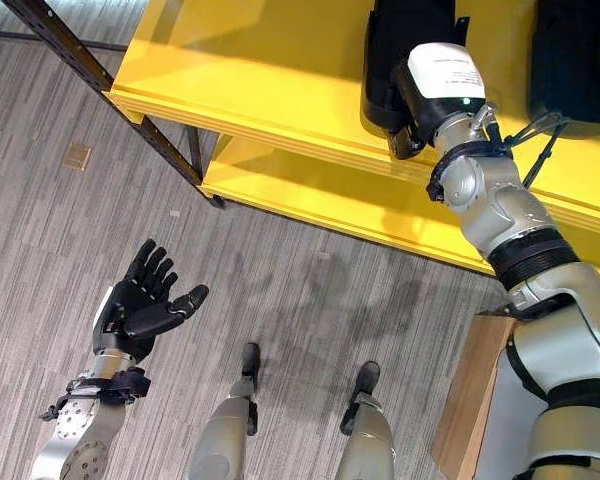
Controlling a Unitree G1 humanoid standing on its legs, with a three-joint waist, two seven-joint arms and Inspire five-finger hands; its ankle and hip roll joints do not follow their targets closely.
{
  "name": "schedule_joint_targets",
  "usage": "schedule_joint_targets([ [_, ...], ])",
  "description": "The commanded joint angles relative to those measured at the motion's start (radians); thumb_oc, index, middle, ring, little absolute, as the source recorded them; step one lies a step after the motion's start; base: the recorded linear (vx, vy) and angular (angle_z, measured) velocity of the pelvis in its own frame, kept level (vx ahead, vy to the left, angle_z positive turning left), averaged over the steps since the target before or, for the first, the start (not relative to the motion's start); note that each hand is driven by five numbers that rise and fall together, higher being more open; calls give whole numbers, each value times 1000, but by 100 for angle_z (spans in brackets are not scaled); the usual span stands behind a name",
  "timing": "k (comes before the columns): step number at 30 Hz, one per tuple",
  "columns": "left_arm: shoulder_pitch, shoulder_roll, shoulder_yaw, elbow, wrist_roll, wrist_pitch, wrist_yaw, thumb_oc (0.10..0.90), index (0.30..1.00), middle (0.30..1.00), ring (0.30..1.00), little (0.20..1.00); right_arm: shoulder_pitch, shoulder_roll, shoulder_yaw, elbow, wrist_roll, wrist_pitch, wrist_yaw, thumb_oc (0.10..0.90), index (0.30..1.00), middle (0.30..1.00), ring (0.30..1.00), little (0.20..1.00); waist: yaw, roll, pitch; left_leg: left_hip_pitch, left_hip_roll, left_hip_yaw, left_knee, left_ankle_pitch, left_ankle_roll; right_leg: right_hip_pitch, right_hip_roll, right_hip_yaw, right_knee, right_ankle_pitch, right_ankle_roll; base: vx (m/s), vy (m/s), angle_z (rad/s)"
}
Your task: Move parts from the plastic box to the shelf.
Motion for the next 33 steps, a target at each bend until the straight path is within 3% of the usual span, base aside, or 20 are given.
schedule_joint_targets([
  [1, -12, 58, 14, -166, -8, -124, 4, 900, 1000, 1000, 1000, 1000, -249, -1, 31, 30, 51, -12, -92, 400, 300, 300, 300, 300, 12, -18, -33, 93, 65, 42, -43, 51, -26, -25, 38, 6, 31, 8, 2, 0, 0, 0],
  [12, -21, 59, 13, -162, -23, -145, 12, 900, 1000, 1000, 1000, 1000, -316, 59, 45, 166, 87, -11, -129, 400, 300, 300, 300, 300, 22, -10, -31, 85, 56, 35, -49, 42, -21, -37, 33, 9, 34, 13, 7, 0, 0, 0],
  [33, -25, 72, 10, -154, -56, -164, 14, 900, 1000, 1000, 1000, 1000, -404, 73, 58, 276, 158, -21, -179, 400, 300, 300, 300, 300, 51, 5, -37, 57, 58, 3, -69, 66, -28, -69, 33, -16, 55, 8, 9, 0, -3, 2],
])
